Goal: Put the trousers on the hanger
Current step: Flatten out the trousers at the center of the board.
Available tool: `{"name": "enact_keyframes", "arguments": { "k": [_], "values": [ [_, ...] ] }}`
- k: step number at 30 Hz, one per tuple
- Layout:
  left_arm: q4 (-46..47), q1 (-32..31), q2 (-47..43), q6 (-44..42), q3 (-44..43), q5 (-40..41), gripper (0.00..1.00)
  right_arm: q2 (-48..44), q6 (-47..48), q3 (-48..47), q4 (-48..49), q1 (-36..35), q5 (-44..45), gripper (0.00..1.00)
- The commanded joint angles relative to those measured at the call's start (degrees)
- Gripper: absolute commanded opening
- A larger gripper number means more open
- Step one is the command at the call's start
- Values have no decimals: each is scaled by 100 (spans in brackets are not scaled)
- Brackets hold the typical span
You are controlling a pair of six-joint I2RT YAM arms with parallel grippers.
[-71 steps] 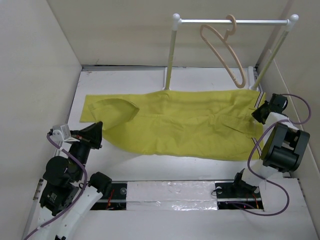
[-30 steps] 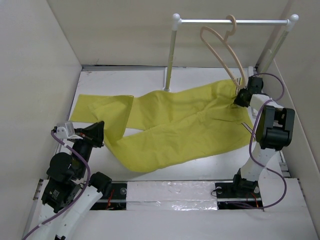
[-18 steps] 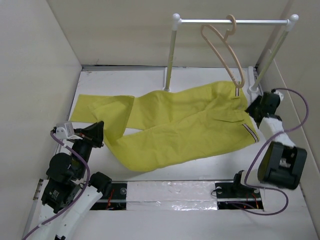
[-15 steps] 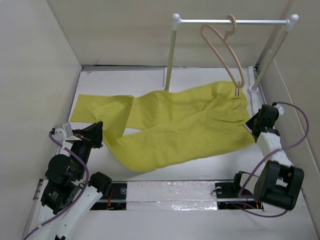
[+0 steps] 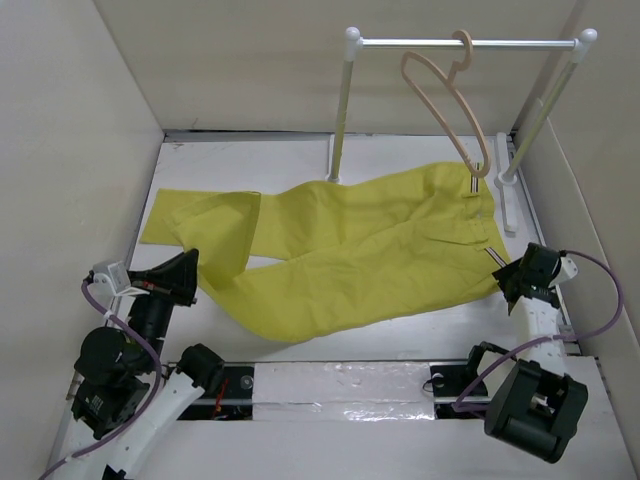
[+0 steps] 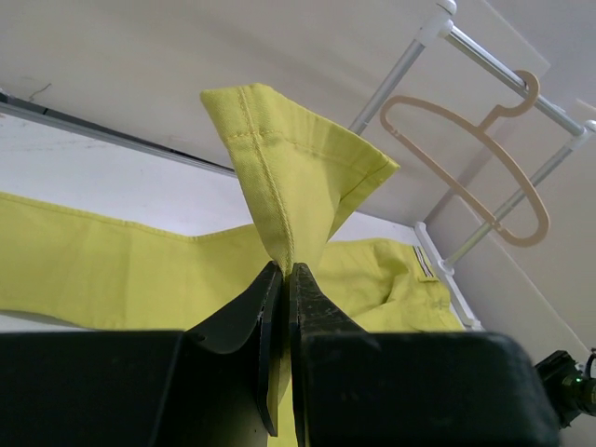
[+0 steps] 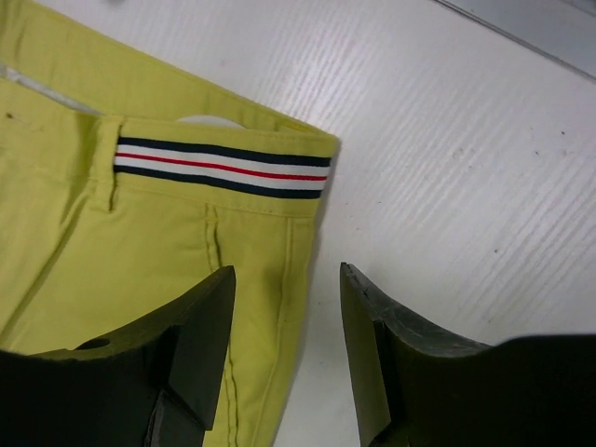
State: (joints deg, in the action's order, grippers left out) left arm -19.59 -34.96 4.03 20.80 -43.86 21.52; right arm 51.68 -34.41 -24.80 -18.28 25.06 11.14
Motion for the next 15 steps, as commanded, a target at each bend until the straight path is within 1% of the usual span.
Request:
{"name": "enact_keyframes", "arguments": {
  "k": [1,5,8,12,13,15],
  "values": [
    [254,-116,-87,-76,-27,133,0,219,-328,-60,44,78,135,55],
    [246,-169,-104,-76,-27,124,0,641,-452,-201,290,78,-190,55],
    [228,-169,-148,-58,-27,168,0,957,-540,-341,369,78,-261,54],
    [219,-169,-148,-49,-27,168,0,1256,-733,-342,659,78,-760,52],
    [219,-169,-148,-41,-35,177,0,1387,-803,-342,755,26,-797,51],
    [211,-169,-157,-49,-35,195,0,1511,-882,-377,852,-53,-789,44]
  ]
}}
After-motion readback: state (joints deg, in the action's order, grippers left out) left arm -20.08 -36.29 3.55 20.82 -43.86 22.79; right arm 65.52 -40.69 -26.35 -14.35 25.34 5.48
